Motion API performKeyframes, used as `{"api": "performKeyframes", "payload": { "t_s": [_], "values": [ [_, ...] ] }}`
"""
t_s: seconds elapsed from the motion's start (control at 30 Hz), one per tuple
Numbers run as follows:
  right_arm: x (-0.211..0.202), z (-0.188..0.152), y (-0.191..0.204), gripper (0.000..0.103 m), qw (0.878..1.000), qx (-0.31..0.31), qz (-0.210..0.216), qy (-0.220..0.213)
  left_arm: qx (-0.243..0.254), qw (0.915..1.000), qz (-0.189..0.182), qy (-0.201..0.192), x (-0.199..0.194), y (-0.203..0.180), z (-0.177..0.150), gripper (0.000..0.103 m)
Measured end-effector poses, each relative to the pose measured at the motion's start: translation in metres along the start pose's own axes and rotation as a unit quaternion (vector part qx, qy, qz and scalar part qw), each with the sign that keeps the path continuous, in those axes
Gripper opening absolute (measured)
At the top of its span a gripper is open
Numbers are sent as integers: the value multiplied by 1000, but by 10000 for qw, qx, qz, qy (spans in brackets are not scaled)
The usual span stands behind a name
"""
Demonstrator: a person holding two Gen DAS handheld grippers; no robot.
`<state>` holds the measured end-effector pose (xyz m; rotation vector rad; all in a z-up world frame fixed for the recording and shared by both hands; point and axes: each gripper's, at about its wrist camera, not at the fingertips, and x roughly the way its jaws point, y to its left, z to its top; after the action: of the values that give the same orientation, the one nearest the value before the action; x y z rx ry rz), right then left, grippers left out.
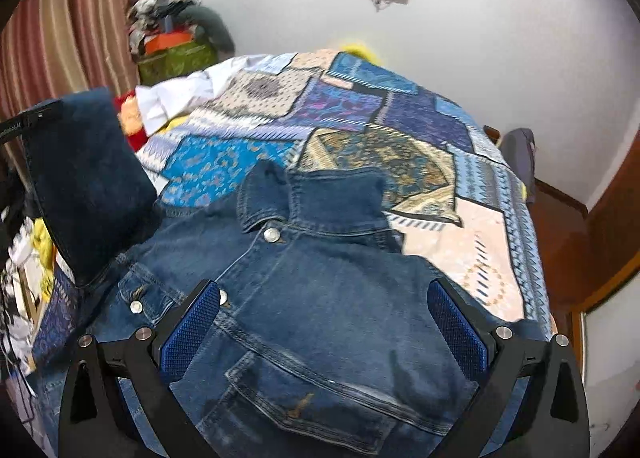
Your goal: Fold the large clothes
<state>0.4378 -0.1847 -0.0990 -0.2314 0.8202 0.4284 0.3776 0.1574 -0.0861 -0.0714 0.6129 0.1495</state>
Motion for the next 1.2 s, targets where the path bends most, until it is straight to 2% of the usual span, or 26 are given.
{"api": "performKeyframes", "payload": {
  "t_s": [0.1,0.17,0.23,0.3,0.33,0.4,0.47,0.5,0.53,0.63,0.73,0.8,0.87,0.93,1.0,1.1,1.13,1.17,1.2],
  "values": [
    [-13,-4,-20,103,9997,250,-8,-49,358,9961,-531,603,31,-52,-26,3],
    [-20,-9,-31,103,9993,381,5,-23,629,9875,-824,1189,56,-86,-59,3],
    [-25,-15,-39,103,9989,460,-8,5,811,9744,-1119,1775,77,-110,-93,4],
    [-30,-22,-49,103,9988,490,-78,31,935,9636,-1261,2163,84,-124,-122,8],
    [-33,-25,-54,103,9987,481,-147,42,1054,9625,-1187,2199,83,-131,-131,13],
    [-36,-30,-59,103,9986,466,-231,44,1366,9641,-1042,2026,70,-138,-139,21],
    [-39,-34,-65,103,9984,462,-323,38,1400,9604,-1212,2084,59,-132,-135,65],
    [-40,-35,-67,103,9983,470,-330,30,1345,9594,-1334,2088,53,-128,-133,72],
    [-40,-36,-68,103,9983,482,-329,24,1284,9600,-1426,2040,46,-122,-131,74],
    [-40,-38,-69,103,9982,502,-327,2,986,9663,-1446,1887,31,-98,-115,75],
    [-38,-39,-66,103,9983,499,-291,-4,524,9757,-1222,1740,24,-66,-102,82],
    [-35,-38,-63,103,9985,493,-256,2,123,9809,-1002,1665,27,-37,-98,82],
    [-34,-38,-60,103,9985,492,-227,-3,-302,9792,-837,1824,42,-11,-100,82],
    [-33,-37,-58,103,9985,496,-208,-8,-685,9724,-881,2047,59,6,-107,82],
    [-33,-36,-56,103,9986,496,-205,-15,-1165,9600,-1023,2331,80,22,-118,82],
    [-35,-37,-56,103,9984,499,-263,-26,-1805,9365,-1336,2692,107,31,-137,79],
    [-36,-37,-57,103,9983,502,-281,-27,-1994,9279,-1497,2772,114,31,-141,74],
    [-36,-39,-58,103,9982,507,-312,-27,-2105,9221,-1612,2819,120,29,-144,62],
    [-37,-40,-60,103,9981,511,-335,-23,-2128,9197,-1683,2838,123,24,-145,54]
  ]
}}
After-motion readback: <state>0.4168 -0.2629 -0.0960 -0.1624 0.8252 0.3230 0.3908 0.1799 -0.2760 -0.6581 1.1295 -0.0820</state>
